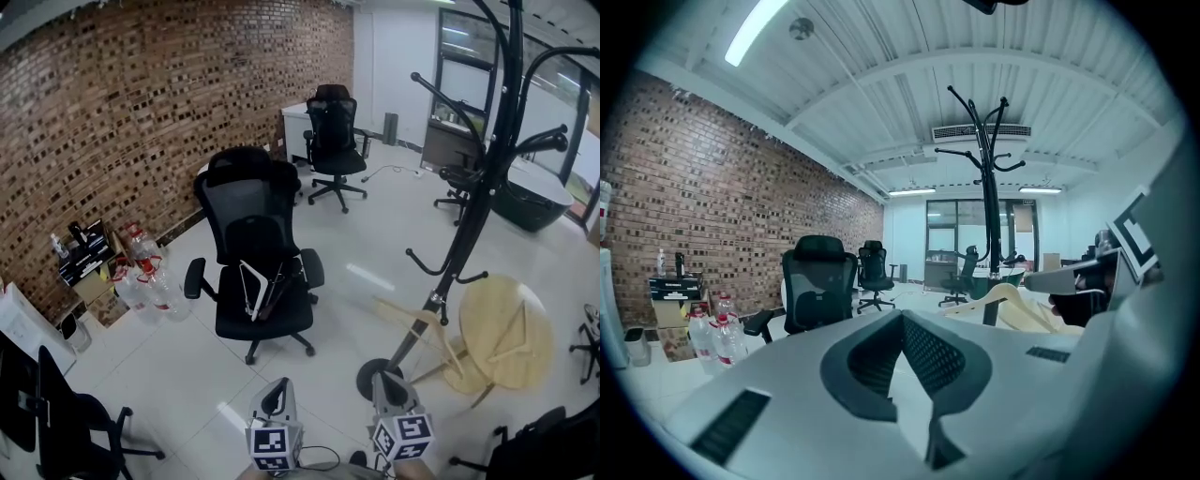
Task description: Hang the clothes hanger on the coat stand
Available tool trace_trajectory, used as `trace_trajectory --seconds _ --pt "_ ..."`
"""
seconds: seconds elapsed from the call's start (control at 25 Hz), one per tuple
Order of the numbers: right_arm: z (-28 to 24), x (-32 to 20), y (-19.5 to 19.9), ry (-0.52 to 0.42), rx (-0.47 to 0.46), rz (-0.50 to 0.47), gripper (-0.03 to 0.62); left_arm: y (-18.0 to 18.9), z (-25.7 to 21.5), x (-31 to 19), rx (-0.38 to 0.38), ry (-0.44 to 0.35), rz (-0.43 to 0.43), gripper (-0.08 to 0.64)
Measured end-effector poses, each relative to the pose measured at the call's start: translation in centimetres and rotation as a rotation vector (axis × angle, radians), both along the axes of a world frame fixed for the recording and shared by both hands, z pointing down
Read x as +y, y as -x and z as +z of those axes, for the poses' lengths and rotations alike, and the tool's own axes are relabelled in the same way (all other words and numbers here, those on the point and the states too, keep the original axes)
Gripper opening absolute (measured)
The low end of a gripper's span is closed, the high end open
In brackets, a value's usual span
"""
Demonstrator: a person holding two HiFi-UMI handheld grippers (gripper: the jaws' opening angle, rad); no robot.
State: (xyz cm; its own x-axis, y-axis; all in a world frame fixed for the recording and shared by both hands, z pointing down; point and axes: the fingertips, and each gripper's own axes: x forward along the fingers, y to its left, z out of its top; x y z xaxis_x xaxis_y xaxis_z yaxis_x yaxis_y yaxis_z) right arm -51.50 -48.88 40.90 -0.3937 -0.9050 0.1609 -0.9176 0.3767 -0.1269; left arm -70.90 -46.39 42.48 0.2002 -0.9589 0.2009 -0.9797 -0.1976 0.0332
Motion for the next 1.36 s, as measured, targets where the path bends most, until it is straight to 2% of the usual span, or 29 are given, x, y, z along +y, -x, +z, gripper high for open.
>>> trace_trajectory --seconds 0.24,0.56,0.88,1.12,1.36 --pt "-0.3 -0.2 0.2 -0.004 -0.008 -0.028 0.000 0.3 -0.1 0.4 -0.002 0.003 -0.036 0.017" --pt "-0.2 -0.5 1.1 0.001 0.000 -0.022 0.000 1.5 -0.2 0.0 -0.003 -0.001 -0.038 0.017" --pt "-0.2 -0.5 0.1 -0.005 0.001 -0.022 0.000 0.1 -0.1 -0.3 -0.006 -0.002 -0.026 0.017" --pt "0.9 -0.4 0.8 0.000 0.003 -0.021 0.000 0.8 0.8 -0.3 -0.003 -0.002 -0.023 0.017" --pt "-0.4 -0.8 -0.3 0.005 0.010 -0.025 0.000 -0.3 -0.5 -0.6 -0.004 0.002 -0.026 0.017"
